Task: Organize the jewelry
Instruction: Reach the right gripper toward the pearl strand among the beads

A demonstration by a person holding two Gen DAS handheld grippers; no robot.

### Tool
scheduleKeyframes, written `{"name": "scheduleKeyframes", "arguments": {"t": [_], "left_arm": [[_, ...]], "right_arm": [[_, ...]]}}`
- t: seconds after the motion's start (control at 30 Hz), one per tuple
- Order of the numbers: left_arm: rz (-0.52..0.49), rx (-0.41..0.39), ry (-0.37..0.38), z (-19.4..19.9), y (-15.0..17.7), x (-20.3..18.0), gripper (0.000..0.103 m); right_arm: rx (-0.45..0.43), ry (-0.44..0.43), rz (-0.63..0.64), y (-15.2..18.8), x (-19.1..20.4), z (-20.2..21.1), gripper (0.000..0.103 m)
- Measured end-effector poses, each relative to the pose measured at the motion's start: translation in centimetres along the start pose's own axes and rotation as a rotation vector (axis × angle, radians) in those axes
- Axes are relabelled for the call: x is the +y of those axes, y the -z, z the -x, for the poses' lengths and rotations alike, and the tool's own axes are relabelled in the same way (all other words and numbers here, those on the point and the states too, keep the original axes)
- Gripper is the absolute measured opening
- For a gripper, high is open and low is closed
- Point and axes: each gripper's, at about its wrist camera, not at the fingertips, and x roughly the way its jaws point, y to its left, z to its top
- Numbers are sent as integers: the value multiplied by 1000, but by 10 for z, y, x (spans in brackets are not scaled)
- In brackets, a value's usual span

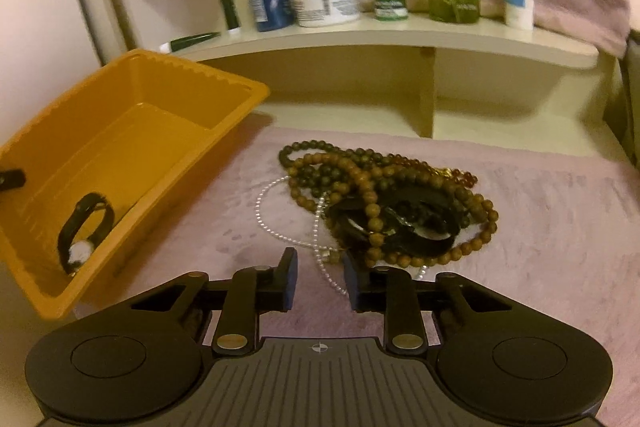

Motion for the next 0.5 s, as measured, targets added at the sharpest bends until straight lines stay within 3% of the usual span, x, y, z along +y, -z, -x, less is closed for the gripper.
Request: {"name": "scheduleKeyframes", "arguments": {"t": [0.33,0.5], "left_arm": [[2,1,-1,-1,0,0,16],[2,1,-1,-1,0,0,16]], "right_arm": [[-4,41,-3,-3,1,-5,20],[-9,62,30,-2,4,-5,12]]}}
